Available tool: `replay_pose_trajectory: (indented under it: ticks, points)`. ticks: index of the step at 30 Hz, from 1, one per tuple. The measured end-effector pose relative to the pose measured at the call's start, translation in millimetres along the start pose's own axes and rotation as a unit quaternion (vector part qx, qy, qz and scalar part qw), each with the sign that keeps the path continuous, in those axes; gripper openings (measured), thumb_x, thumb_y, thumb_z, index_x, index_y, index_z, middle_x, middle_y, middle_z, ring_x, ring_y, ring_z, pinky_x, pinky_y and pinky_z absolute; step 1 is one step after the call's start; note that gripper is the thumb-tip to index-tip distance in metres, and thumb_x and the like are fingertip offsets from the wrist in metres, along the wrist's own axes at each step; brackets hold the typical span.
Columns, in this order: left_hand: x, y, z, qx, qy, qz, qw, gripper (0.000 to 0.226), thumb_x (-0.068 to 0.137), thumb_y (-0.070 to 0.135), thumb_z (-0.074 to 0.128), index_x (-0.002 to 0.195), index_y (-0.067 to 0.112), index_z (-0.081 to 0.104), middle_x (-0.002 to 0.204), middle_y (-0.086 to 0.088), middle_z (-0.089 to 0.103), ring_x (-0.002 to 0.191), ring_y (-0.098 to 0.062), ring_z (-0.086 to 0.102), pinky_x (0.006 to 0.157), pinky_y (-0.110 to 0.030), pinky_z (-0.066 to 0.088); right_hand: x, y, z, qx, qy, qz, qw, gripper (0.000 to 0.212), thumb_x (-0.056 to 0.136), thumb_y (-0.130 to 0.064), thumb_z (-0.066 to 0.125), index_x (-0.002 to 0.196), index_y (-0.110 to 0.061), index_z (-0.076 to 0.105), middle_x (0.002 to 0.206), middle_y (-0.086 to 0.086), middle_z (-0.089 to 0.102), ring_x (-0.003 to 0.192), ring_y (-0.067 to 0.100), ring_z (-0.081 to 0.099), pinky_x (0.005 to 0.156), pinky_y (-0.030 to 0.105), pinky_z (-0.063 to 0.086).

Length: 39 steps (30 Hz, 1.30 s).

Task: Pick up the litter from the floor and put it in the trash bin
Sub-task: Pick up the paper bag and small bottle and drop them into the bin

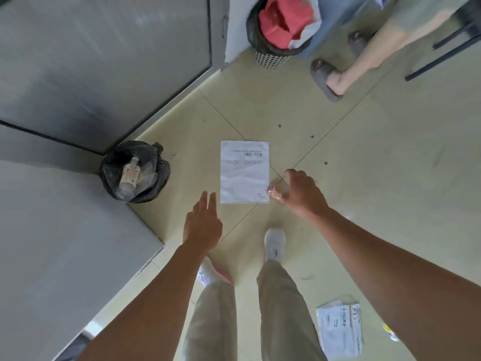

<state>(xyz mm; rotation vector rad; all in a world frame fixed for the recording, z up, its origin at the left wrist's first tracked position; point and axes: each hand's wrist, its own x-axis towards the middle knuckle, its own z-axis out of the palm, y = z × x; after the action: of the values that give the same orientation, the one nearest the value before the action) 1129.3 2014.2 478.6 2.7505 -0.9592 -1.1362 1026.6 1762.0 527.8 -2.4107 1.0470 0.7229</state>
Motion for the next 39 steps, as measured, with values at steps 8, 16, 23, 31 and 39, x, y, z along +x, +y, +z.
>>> replay_pose_trajectory:
  ticks: [8, 16, 23, 31, 39]
  points:
    - [61, 89, 61, 0.073, -0.072, -0.013, 0.995, 0.078, 0.097, 0.022, 0.048, 0.163, 0.014, 0.006, 0.17, -0.013, -0.003, 0.157, -0.03, 0.005, 0.121, -0.044, 0.026, 18, 120, 56, 0.004, -0.06, 0.015, 0.998, 0.065, 0.09, -0.018, 0.061, 0.15, -0.017, 0.036, 0.137, 0.013, 0.05, 0.117, 0.035, 0.053, 0.087, 0.042, 0.049]
    - [182, 147, 125, -0.187, -0.055, -0.186, 0.963, 0.075, 0.092, 0.025, 0.064, 0.156, 0.015, 0.026, 0.161, -0.011, 0.027, 0.144, -0.035, 0.035, 0.11, -0.047, 0.04, 73, 160, 141, 0.01, -0.092, -0.025, 0.995, 0.09, 0.091, -0.017, 0.058, 0.164, -0.02, 0.006, 0.15, 0.012, 0.041, 0.129, 0.033, 0.049, 0.092, 0.044, 0.05]
    - [281, 126, 210, -0.05, -0.077, -0.109, 0.99, 0.083, 0.09, 0.021, 0.066, 0.158, 0.013, 0.019, 0.169, -0.011, 0.008, 0.152, -0.033, 0.022, 0.112, -0.053, 0.037, 173, 195, 219, 0.027, -0.101, 0.001, 0.995, 0.085, 0.091, -0.016, 0.061, 0.161, -0.018, 0.014, 0.143, 0.012, 0.044, 0.128, 0.034, 0.047, 0.095, 0.044, 0.048]
    - [424, 90, 284, 0.039, -0.06, -0.071, 0.995, 0.097, 0.085, 0.006, 0.066, 0.162, 0.018, 0.008, 0.171, -0.001, -0.005, 0.157, -0.032, 0.001, 0.116, -0.053, 0.034, 307, 213, 328, 0.0, -0.079, -0.023, 0.997, 0.076, 0.094, -0.026, 0.064, 0.157, -0.016, 0.022, 0.142, 0.014, 0.043, 0.131, 0.036, 0.045, 0.094, 0.045, 0.048]
    - [457, 28, 321, 0.075, 0.033, 0.017, 0.996, 0.11, 0.086, 0.012, 0.076, 0.163, 0.032, 0.001, 0.17, 0.009, -0.014, 0.158, -0.022, -0.005, 0.123, -0.054, 0.016, 344, 224, 388, -0.003, -0.047, -0.01, 0.999, 0.057, 0.086, -0.04, 0.071, 0.129, -0.016, 0.044, 0.125, 0.008, 0.049, 0.117, 0.031, 0.052, 0.075, 0.039, 0.043]
